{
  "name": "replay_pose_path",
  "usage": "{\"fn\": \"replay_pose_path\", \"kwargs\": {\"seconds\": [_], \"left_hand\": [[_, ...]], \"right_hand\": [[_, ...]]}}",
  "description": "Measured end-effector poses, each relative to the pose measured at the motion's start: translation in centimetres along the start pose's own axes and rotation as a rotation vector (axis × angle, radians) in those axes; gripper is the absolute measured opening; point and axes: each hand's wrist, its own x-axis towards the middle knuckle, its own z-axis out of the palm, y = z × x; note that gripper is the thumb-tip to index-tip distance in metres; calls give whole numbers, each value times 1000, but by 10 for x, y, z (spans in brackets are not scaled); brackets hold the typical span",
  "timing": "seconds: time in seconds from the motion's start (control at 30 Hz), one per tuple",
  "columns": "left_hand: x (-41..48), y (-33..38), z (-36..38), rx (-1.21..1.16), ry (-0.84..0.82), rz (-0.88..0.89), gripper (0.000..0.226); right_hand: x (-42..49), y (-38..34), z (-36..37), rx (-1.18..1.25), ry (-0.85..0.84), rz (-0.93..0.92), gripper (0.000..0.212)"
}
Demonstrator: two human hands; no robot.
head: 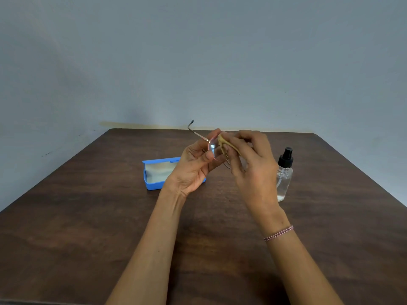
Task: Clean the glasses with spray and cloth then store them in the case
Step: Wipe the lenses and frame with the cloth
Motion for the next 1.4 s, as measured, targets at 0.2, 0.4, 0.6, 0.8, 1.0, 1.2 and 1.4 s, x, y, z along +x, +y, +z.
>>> {"fn": "replay_pose_path", "kwargs": {"seconds": [0.2, 0.4, 0.6, 0.8, 1.0, 1.2, 1.4], "left_hand": [[-2, 1, -1, -17, -21, -13, 49], [1, -3, -3, 5, -3, -14, 47], [0, 0, -5, 34, -6, 0, 52], [0, 1, -9, 19, 36, 71, 47], [1, 4, -10, -15, 61, 116, 48], [-2, 3, -4, 18, 28, 93, 43], [-3, 1, 0, 69, -17, 25, 44]], "right_hand": [[1, -10, 1, 96, -55, -84, 23], [2, -5, 0, 16, 6, -16, 32], [3, -8, -1, 106, -72, -107, 23], [2, -6, -2, 110, -158, -148, 23], [2, -1, -4, 25, -189, -179, 23], [0, -1, -2, 34, -11, -13, 22], [-2, -9, 2, 120, 35, -19, 20]]}}
